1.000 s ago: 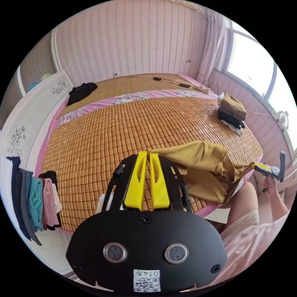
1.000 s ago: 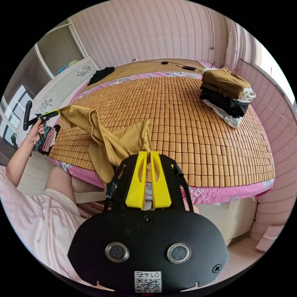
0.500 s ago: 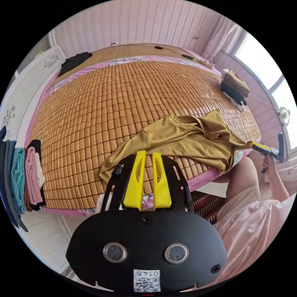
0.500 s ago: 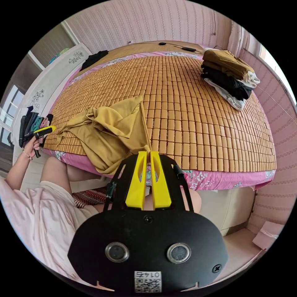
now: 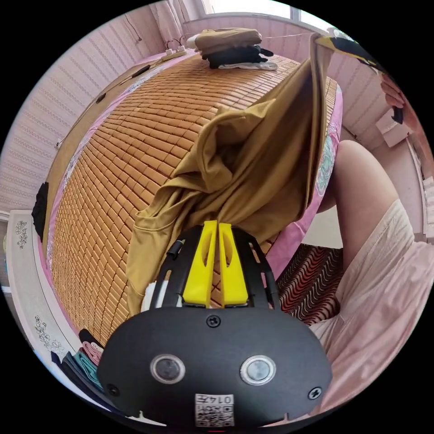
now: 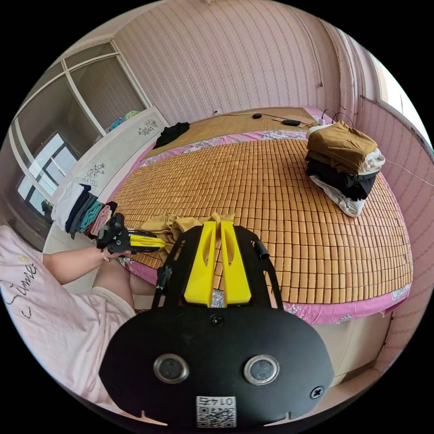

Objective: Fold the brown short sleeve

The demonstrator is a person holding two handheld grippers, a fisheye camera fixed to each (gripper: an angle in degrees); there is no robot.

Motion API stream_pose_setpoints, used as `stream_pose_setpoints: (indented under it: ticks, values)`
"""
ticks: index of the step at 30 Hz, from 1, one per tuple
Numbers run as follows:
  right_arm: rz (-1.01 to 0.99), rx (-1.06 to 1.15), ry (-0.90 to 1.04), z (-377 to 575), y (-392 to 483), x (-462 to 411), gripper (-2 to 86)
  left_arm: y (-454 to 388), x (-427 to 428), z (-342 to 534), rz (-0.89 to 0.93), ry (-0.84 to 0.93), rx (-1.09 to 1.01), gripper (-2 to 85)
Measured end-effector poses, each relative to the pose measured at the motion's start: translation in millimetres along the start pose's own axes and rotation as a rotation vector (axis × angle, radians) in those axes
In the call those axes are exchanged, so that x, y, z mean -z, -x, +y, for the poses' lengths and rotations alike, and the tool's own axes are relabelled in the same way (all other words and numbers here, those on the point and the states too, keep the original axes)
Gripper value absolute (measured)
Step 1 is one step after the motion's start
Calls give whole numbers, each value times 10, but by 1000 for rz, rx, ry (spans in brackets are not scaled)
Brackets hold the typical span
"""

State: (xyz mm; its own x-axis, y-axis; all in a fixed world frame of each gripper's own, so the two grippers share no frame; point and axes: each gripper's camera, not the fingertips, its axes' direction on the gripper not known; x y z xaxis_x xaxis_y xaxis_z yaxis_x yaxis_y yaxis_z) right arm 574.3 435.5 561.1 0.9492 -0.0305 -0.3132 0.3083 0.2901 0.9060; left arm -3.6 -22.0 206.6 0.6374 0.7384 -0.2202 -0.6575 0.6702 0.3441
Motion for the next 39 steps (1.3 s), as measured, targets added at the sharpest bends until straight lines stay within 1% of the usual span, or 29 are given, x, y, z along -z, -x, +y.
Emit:
stream_pose_setpoints:
  ticks: [1, 3, 6, 8, 9, 11, 13, 16, 18, 19, 21, 22, 24, 26, 29, 31, 33, 35, 37, 39]
  values:
    - [-6, -18, -8, 18, -48, 30, 6, 105, 102, 11, 12, -16, 6, -5]
    - [0, -52, -12, 61, -120, 40, 7, 573, 536, -1, 21, -128, 53, -7]
    - [72, -104, -10, 124, -214, -56, 8, 1047, 842, -315, -46, -233, 106, -5]
    - [99, -190, 5, 157, -347, -201, 9, 1234, 847, -528, -123, -248, 190, 1]
    - [120, -205, 26, 161, -379, -253, 9, 1336, 813, -612, -116, -241, 248, 7]
    - [231, -249, 105, 207, -494, -458, 9, 1427, 771, -608, -67, -250, 344, 19]
    - [241, -276, 158, 251, -579, -587, 9, 1379, 766, -480, -35, -290, 380, 23]
    - [239, -311, 182, 309, -658, -669, 9, 1109, 586, -206, -10, -237, 329, 29]
    - [227, -321, 177, 322, -681, -664, 9, 938, 295, -7, -57, -121, 311, 43]
    - [219, -322, 176, 322, -690, -657, 9, 931, 223, 33, -61, -96, 330, 50]
    - [211, -318, 180, 314, -696, -645, 9, 1031, 0, 115, 47, -67, 432, 75]
    - [208, -315, 186, 303, -692, -635, 9, 1072, -44, 111, 71, -66, 459, 80]
    - [197, -301, 187, 280, -673, -601, 10, 1245, -142, 35, 116, -103, 551, 56]
    - [188, -280, 173, 246, -652, -512, 10, 1331, -126, -49, 110, -135, 565, 19]
    - [180, -279, 144, 223, -691, -365, 10, 1452, -79, -77, 179, -103, 514, 2]
    - [164, -287, 127, 218, -734, -280, 10, 1591, -10, 63, 315, -76, 514, -2]
    - [142, -288, 126, 209, -759, -202, 10, 1732, 243, 343, 576, -57, 446, -5]
    - [105, -251, 144, 195, -733, -119, 10, 1807, 543, 615, 696, -56, 392, -6]
    - [86, -221, 175, 193, -694, -112, 9, 1900, 805, 879, 707, -84, 400, -5]
    - [111, -182, 203, 200, -637, -158, 9, 2041, 939, 1082, 593, -83, 505, 4]
